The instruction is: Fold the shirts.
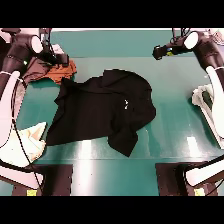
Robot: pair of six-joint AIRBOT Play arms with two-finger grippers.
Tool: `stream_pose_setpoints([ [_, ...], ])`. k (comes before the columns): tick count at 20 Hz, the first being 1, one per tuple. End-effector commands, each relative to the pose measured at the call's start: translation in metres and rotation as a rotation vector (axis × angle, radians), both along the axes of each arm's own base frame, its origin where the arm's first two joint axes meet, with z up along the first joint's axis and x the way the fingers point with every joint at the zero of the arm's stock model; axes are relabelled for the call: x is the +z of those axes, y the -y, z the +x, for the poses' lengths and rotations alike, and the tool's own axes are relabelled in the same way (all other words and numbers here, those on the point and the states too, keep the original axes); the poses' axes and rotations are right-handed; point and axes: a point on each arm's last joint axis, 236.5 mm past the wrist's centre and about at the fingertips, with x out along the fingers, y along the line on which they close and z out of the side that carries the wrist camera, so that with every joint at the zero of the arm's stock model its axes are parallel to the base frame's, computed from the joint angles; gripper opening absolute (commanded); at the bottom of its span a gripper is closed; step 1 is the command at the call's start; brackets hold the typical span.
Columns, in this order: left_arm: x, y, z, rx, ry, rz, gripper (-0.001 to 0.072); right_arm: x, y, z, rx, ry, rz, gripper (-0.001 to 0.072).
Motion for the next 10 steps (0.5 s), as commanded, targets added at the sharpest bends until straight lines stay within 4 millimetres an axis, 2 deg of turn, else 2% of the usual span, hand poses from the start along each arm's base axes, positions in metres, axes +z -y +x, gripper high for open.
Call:
stream_pose_setpoints([
  [1, 0.038, -0.022, -0.013, 0.019, -0.005, 0.062, 0.0715, -0.006, 0.006, -0.059, -0.006, -0.227, 0.029, 0.0666],
  [3, 0.059, -0.025, -0.034, 0.030, -0.016, 0.059, 0.0714, -0.004, 0.003, -0.095, 0.016, -0.342, 0.059, 0.0665],
  [5, 0.075, -0.033, -0.064, 0.049, -0.051, 0.065, 0.0714, 0.002, -0.007, -0.119, 0.042, -0.376, 0.141, 0.0665],
  [7, 0.073, -0.042, -0.097, 0.085, -0.109, 0.050, 0.0713, -0.003, -0.014, -0.144, 0.072, -0.397, 0.226, 0.0665],
  [8, 0.068, -0.044, -0.112, 0.086, -0.131, 0.054, 0.0712, -0.011, -0.015, -0.160, 0.077, -0.430, 0.267, 0.0665],
  [9, 0.058, -0.041, -0.131, 0.075, -0.162, 0.038, 0.0671, -0.021, -0.016, -0.176, 0.079, -0.462, 0.306, 0.0665],
  [10, 0.047, -0.034, -0.149, 0.059, -0.192, 0.010, 0.0527, -0.031, -0.017, -0.194, 0.073, -0.498, 0.359, 0.0664],
])
